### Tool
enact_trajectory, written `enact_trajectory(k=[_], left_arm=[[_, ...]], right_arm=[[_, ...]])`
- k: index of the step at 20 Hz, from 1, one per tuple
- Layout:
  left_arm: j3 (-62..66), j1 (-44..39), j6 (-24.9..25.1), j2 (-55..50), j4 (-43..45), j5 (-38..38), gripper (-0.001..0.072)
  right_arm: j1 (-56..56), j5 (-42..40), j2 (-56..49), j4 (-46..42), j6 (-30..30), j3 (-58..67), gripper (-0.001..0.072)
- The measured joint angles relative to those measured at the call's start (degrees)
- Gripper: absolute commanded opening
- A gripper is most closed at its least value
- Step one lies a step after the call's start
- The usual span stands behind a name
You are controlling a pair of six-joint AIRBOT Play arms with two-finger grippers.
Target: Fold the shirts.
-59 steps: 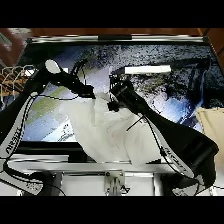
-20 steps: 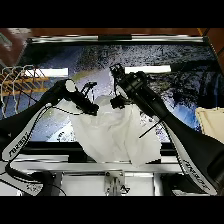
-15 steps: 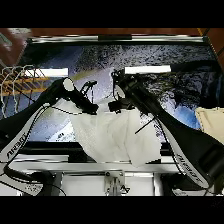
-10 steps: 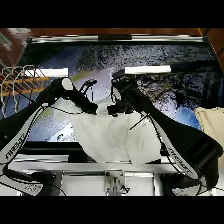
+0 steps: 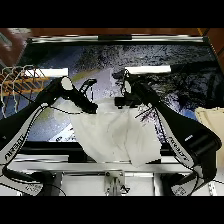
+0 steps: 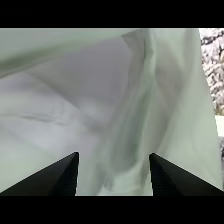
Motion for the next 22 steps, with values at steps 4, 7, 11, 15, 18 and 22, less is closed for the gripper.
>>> enact_trajectory(k=[4,7,11,15,18,22], left_arm=[[0.0,0.0,0.1,0.1,0.0,-0.5,0.0048],[0.0,0.0,0.5,0.5,0.0,-0.9,0.0047],[3.5,0.5,0.7,2.5,2.3,-2.6,0.0047],[16.9,2.5,-1.9,8.3,5.6,-5.9,0.0047],[31.4,3.6,-4.8,13.7,5.9,-6.8,0.0047],[36.9,4.0,-7.6,21.0,4.9,-8.3,0.0047]], right_arm=[[-0.6,-3.0,-2.8,0.6,-0.5,0.0,0.0179],[-0.8,-4.8,-3.7,0.5,-1.2,0.1,0.0068],[-0.8,-1.0,0.1,-5.5,-4.7,2.8,0.0068],[-0.8,2.7,11.1,-13.2,-8.5,10.1,0.0068],[-0.8,3.5,19.8,-12.1,-10.2,18.3,0.0067],[-0.7,7.7,26.6,-3.2,-10.1,23.7,0.0068]])
